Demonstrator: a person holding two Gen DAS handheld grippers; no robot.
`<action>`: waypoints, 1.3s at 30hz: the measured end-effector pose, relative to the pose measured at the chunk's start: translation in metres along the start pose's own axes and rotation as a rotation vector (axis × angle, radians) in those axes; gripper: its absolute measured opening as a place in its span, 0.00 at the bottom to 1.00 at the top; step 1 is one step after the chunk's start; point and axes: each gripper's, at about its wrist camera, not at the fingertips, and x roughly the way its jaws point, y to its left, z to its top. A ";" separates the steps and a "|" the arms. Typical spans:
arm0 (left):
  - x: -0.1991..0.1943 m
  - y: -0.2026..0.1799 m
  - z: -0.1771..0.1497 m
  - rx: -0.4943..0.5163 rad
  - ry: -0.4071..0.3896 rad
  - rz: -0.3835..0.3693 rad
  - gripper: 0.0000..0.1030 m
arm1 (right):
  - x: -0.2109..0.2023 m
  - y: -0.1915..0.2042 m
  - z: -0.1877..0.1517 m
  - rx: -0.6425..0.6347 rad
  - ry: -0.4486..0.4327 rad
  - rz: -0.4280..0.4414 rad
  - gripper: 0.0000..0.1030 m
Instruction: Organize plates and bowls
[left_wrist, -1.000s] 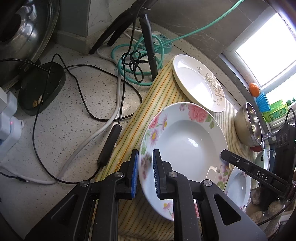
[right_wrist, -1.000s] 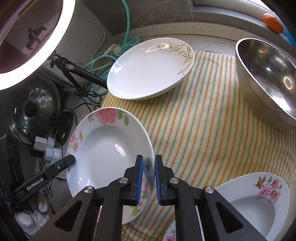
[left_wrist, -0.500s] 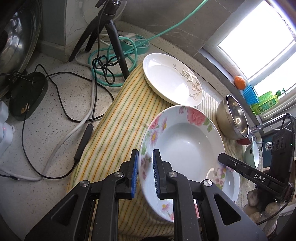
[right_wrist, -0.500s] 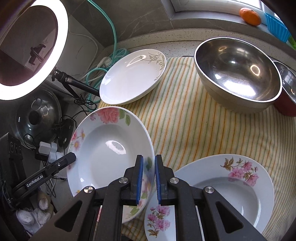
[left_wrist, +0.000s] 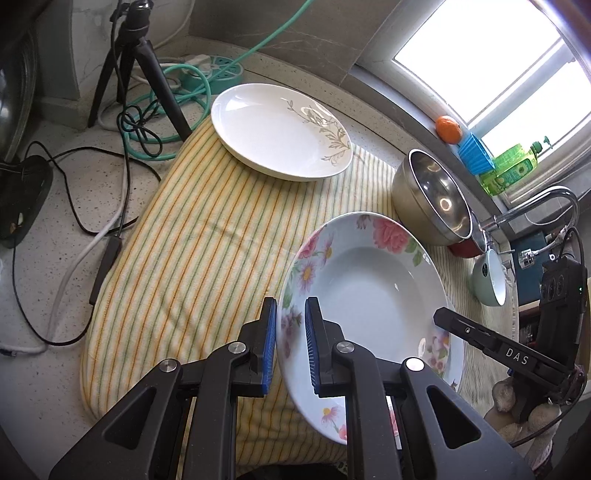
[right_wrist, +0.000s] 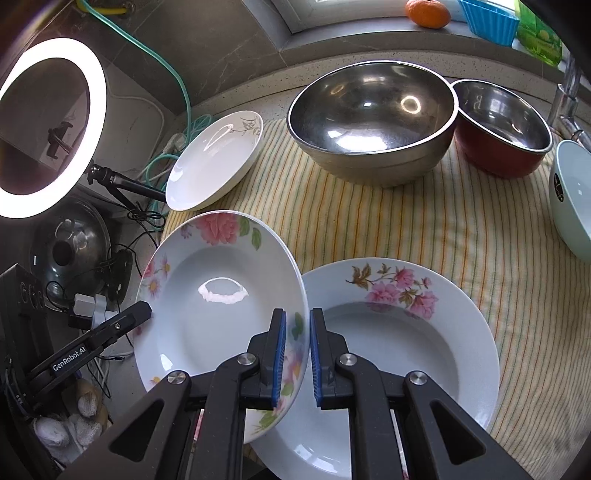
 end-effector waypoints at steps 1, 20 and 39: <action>0.001 -0.004 0.000 0.007 0.003 -0.003 0.13 | -0.002 -0.004 -0.002 0.008 -0.002 -0.002 0.11; 0.029 -0.054 -0.019 0.117 0.081 -0.042 0.13 | -0.030 -0.059 -0.031 0.109 -0.029 -0.051 0.11; 0.052 -0.082 -0.035 0.185 0.129 -0.049 0.13 | -0.040 -0.087 -0.050 0.152 -0.018 -0.091 0.11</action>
